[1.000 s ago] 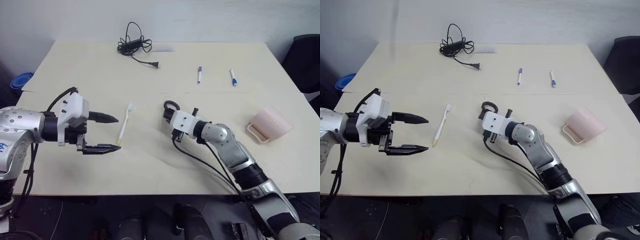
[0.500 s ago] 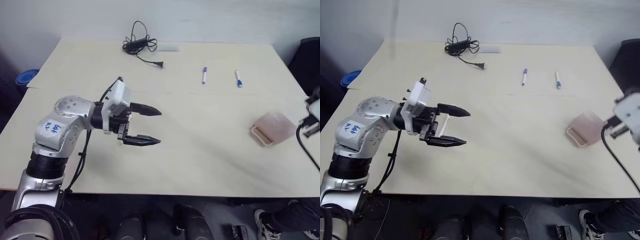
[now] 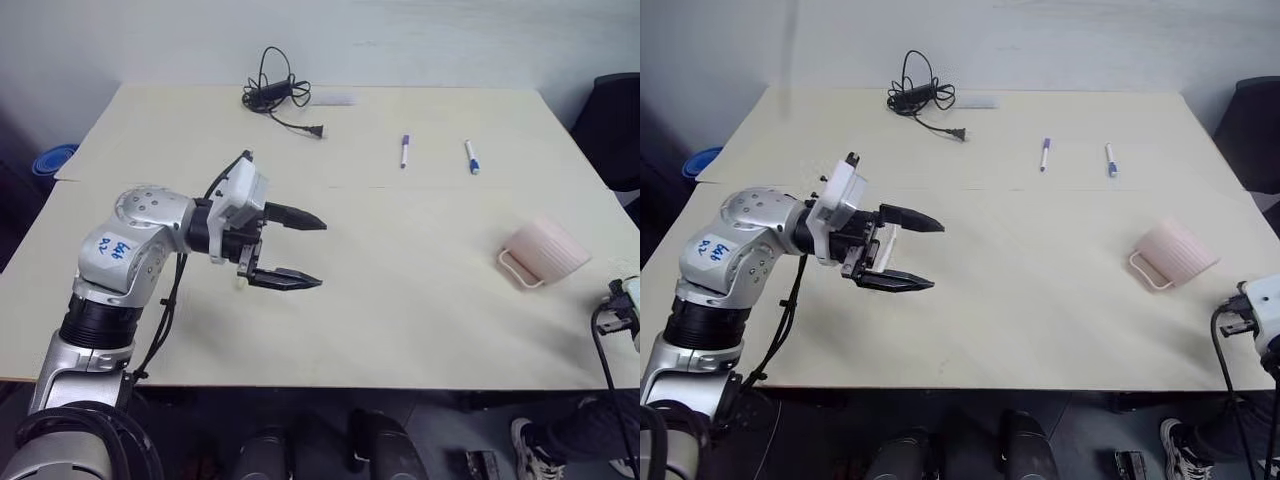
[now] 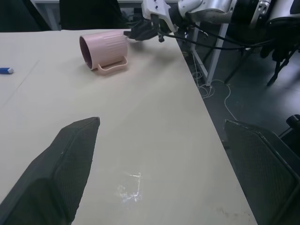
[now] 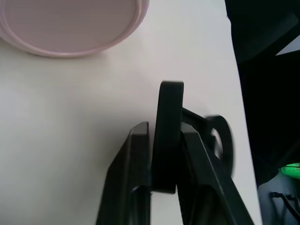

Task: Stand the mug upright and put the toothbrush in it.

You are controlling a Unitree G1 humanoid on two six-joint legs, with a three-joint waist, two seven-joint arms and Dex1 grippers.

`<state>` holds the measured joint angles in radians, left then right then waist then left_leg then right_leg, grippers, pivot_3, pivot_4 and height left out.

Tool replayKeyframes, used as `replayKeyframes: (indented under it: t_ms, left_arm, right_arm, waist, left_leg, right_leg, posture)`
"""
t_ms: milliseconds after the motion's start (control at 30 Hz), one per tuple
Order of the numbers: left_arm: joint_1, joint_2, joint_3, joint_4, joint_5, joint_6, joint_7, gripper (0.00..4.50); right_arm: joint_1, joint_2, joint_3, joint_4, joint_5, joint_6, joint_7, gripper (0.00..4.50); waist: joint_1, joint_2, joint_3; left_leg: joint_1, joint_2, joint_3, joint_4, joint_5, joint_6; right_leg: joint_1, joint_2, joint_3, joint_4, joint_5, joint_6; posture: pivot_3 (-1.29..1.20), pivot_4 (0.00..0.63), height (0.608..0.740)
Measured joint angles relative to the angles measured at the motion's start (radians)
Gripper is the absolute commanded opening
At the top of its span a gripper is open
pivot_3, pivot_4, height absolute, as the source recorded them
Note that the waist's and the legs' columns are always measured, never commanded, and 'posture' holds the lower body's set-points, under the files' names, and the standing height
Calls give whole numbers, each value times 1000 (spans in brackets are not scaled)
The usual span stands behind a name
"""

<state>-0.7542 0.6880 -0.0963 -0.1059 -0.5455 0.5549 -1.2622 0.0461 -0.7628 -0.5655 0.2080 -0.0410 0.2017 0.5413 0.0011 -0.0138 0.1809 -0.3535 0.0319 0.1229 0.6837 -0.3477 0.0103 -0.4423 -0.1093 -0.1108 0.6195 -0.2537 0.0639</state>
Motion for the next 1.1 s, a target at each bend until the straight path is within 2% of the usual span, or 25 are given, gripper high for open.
replayKeyframes:
  t_ms: [100, 233, 433, 533, 633, 667, 767, 867, 967, 1100]
  left_arm:
    - [1, 0, 0, -2, 0, 2, 0, 4500]
    - [0, 2, 1, -1, -1, 6, -2, 4500]
    - [-3, 5, 2, 9, -1, 2, -19, 4500]
    - [-5, 14, 2, 41, 1, -10, -43, 4500]
    - [-12, 16, 3, 67, 7, -24, -51, 4500]
    - [-14, 15, 2, 74, 9, -31, -51, 4500]
    - [-25, -4, -2, 81, 20, -45, -50, 4500]
    - [-27, -20, -5, 77, 25, -52, -47, 4500]
    - [-29, -21, -6, 75, 35, -52, -40, 4500]
    - [-34, -19, -5, 70, 40, -51, -31, 4500]
  right_arm:
    - [26, -1, 8, -21, 30, 24, 19, 2520]
    - [170, -32, -61, -242, 125, 185, 119, 3818]
    - [334, -122, -314, -622, 318, 537, 286, 3818]
    - [423, -141, -478, -876, 507, 744, 421, 3818]
    - [378, -147, -512, -1030, 627, 853, 432, 3818]
    - [334, -153, -497, -1043, 645, 885, 401, 3818]
    - [153, -154, -343, -1046, 653, 968, 235, 3818]
    - [23, -154, -27, -985, 565, 982, 41, 3818]
    - [-89, -154, 174, -871, 481, 977, -60, 3818]
    - [-197, -170, 329, -703, 381, 929, -122, 3818]
  waist:
    - [-2, 1, 0]
    - [2, 4, 0]
    - [3, 4, 0]
    - [4, 3, 0]
    - [0, -3, 0]
    - [0, -5, 1]
    - [-1, -9, 1]
    - [5, -8, 1]
    - [3, -8, 1]
    - [3, -8, 2]
  left_leg:
    - [0, 0, 0, 0, 0, 0]
    - [0, 1, -1, 0, 0, 0]
    - [0, 0, -1, 0, -1, 1]
    - [-1, 2, -3, 0, -1, 1]
    - [0, 2, -3, 0, -2, 2]
    - [0, 1, -3, 0, -2, 2]
    - [-1, -1, -3, 0, -3, 3]
    - [-5, -1, -3, 0, -2, 3]
    - [-6, -1, -2, 1, -2, 3]
    - [-6, -2, -2, 1, -2, 4]
  right_leg:
    - [0, 0, 0, 0, 0, 0]
    - [0, 0, 0, 0, 0, 0]
    - [0, 1, 0, 0, 0, 1]
    - [0, 2, -1, -2, 0, 1]
    - [2, 1, -1, -2, 0, 1]
    - [2, 0, -1, -2, 0, 1]
    - [1, -2, -1, -3, 0, 1]
    - [-2, -2, -3, -3, 0, 1]
    - [-2, -1, -3, -1, 1, 3]
    - [-2, -2, -3, -2, 2, 4]
  posture:
    - [0, 150, 740]
    - [0, 150, 740]
    - [0, 150, 740]
    - [0, 150, 740]
    - [0, 150, 740]
    - [0, 150, 740]
    - [0, 150, 740]
    - [0, 150, 740]
    - [0, 150, 740]
    - [0, 150, 740]
